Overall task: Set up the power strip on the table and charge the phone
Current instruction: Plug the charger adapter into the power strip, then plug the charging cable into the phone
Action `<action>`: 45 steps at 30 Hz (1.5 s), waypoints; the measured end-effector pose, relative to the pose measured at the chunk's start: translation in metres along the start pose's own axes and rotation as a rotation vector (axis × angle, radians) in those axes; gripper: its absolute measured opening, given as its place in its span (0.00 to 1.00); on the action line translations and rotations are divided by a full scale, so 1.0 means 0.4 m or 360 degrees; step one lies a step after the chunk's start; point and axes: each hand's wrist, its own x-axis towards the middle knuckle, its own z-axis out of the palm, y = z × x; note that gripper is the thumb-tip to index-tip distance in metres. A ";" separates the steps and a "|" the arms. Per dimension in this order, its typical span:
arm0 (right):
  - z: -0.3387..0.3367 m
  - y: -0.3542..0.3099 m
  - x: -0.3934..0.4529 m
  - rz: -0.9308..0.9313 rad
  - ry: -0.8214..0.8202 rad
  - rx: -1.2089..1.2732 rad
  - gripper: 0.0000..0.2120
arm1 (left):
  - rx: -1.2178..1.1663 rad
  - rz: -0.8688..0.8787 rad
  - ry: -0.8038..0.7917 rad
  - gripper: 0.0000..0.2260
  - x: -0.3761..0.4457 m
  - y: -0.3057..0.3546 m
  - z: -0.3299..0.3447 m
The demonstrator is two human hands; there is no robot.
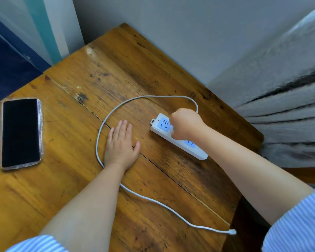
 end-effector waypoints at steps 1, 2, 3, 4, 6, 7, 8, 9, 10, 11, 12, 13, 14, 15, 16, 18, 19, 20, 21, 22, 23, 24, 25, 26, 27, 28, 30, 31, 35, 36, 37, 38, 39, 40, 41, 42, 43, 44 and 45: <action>-0.004 0.000 0.000 0.0013 0.0009 -0.0019 0.04 | -0.0012 0.0013 0.0003 0.27 0.004 -0.001 -0.002; 0.000 -0.003 0.001 0.0017 0.0029 -0.0028 0.07 | -0.0028 0.0013 0.0008 0.27 0.001 -0.004 0.000; -0.001 -0.006 -0.002 0.0018 0.0047 -0.0056 0.12 | -0.0031 0.0017 0.0008 0.27 0.002 -0.005 -0.001; -0.001 -0.007 -0.002 0.0023 0.0054 -0.0087 0.15 | -0.0035 0.0025 0.0010 0.27 0.005 -0.005 -0.002; 0.004 -0.016 -0.008 0.0016 0.0116 -0.0172 0.12 | -0.0039 0.0020 0.0023 0.27 0.005 -0.004 0.000; 0.006 -0.021 -0.012 0.0016 0.0156 -0.0233 0.07 | -0.0034 0.0020 0.0033 0.27 0.008 -0.004 0.001; 0.016 -0.026 -0.025 -0.0017 0.0226 -0.0292 0.02 | -0.0020 0.0018 0.0040 0.27 0.004 -0.003 0.005; 0.029 -0.027 -0.033 -0.0053 0.0343 -0.0348 0.06 | -0.0011 0.0016 0.0053 0.26 0.005 -0.003 0.006; 0.052 -0.025 -0.048 -0.0094 0.0470 -0.0384 0.09 | 0.0004 0.0016 0.0060 0.26 0.000 -0.002 0.009; 0.069 -0.025 -0.061 -0.0148 0.0624 -0.0363 0.10 | 0.0024 0.0004 0.0066 0.25 -0.001 -0.001 0.009; 0.089 -0.023 -0.085 -0.0210 0.0757 -0.0295 0.10 | 0.0047 -0.0008 0.0063 0.25 -0.007 0.004 0.010; 0.108 -0.021 -0.114 -0.0269 0.0871 -0.0210 0.10 | 0.0080 -0.0020 0.0060 0.24 -0.012 0.008 0.009; 0.127 -0.016 -0.134 -0.0335 0.0969 -0.0138 0.08 | 0.0103 -0.0053 0.0051 0.23 -0.011 0.011 0.009; 0.151 -0.008 -0.165 -0.0352 0.1036 -0.0075 0.07 | 0.0129 -0.0066 0.0047 0.23 -0.015 0.020 0.007; 0.182 0.000 -0.203 -0.0347 0.1056 0.0004 0.06 | 0.0153 -0.0075 0.0034 0.23 -0.023 0.028 0.005; 0.242 0.022 -0.262 -0.0342 0.0957 0.0130 0.04 | 0.0158 -0.0101 -0.0007 0.22 -0.029 0.034 -0.004; 0.276 0.032 -0.297 -0.0309 0.0853 0.0198 0.02 | 0.0161 -0.0085 -0.0041 0.22 -0.041 0.036 -0.008; 0.306 0.045 -0.317 -0.0268 0.0714 0.0244 0.04 | 0.0145 -0.0063 -0.0071 0.22 -0.047 0.035 -0.011; 0.338 0.056 -0.345 -0.0217 0.0547 0.0265 0.06 | 0.0143 -0.0017 -0.0107 0.22 -0.065 0.038 -0.016; 0.373 0.062 -0.371 -0.0186 0.0410 0.0270 0.09 | 0.0146 0.0044 -0.0134 0.22 -0.089 0.039 -0.021; 0.398 0.066 -0.375 -0.0174 0.0310 0.0278 0.11 | 0.0126 0.0087 -0.0145 0.21 -0.104 0.030 -0.024; 0.421 0.065 -0.384 -0.0143 0.0234 0.0308 0.13 | 0.0119 0.0141 -0.0154 0.20 -0.126 0.024 -0.027; 0.435 0.062 -0.398 -0.0107 0.0192 0.0352 0.15 | 0.0124 0.0217 -0.0165 0.19 -0.153 0.023 -0.029; 0.450 0.060 -0.414 -0.0069 0.0186 0.0405 0.15 | 0.0130 0.0291 -0.0183 0.18 -0.183 0.023 -0.029; 0.459 0.058 -0.419 -0.0050 0.0214 0.0456 0.14 | 0.0132 0.0350 -0.0199 0.18 -0.204 0.017 -0.029; 0.469 0.055 -0.431 -0.0035 0.0237 0.0499 0.12 | 0.0137 0.0401 -0.0207 0.17 -0.229 0.013 -0.033; 0.479 0.050 -0.448 -0.0029 0.0294 0.0554 0.12 | 0.0124 0.0500 -0.0191 0.15 -0.266 -0.003 -0.042; 0.483 0.051 -0.453 -0.0033 0.0298 0.0571 0.13 | 0.0120 0.0543 -0.0192 0.15 -0.279 -0.011 -0.040; 0.498 0.038 -0.479 -0.0005 0.0343 0.0546 0.09 | 0.0186 0.0673 -0.0225 0.12 -0.311 -0.026 -0.068; 0.499 0.035 -0.481 0.0016 0.0381 0.0529 0.09 | 0.0212 0.0691 -0.0223 0.10 -0.315 -0.024 -0.076; 0.503 0.032 -0.482 0.0029 0.0433 0.0514 0.08 | 0.0251 0.0707 -0.0201 0.07 -0.319 -0.023 -0.081; 0.506 0.029 -0.481 0.0043 0.0489 0.0504 0.08 | 0.0284 0.0719 -0.0190 0.05 -0.320 -0.021 -0.087; 0.505 0.026 -0.479 0.0069 0.0546 0.0503 0.08 | 0.0298 0.0721 -0.0177 0.04 -0.319 -0.023 -0.093; 0.501 0.023 -0.476 0.0108 0.0610 0.0522 0.07 | 0.0287 0.0700 -0.0174 0.02 -0.315 -0.026 -0.098; 0.492 0.020 -0.474 0.0142 0.0682 0.0569 0.07 | 0.0274 0.0654 -0.0163 0.02 -0.310 -0.030 -0.101; 0.483 0.020 -0.470 0.0166 0.0774 0.0624 0.07 | 0.0271 0.0607 -0.0161 0.04 -0.305 -0.036 -0.103; 0.472 0.019 -0.463 0.0186 0.0864 0.0690 0.08 | 0.0262 0.0593 -0.0172 0.05 -0.302 -0.043 -0.106; 0.461 0.019 -0.458 0.0210 0.0949 0.0759 0.08 | 0.0236 0.0600 -0.0182 0.06 -0.302 -0.052 -0.105; 0.442 0.013 -0.445 0.0222 0.1021 0.0834 0.08 | 0.0199 0.0605 -0.0196 0.07 -0.296 -0.064 -0.112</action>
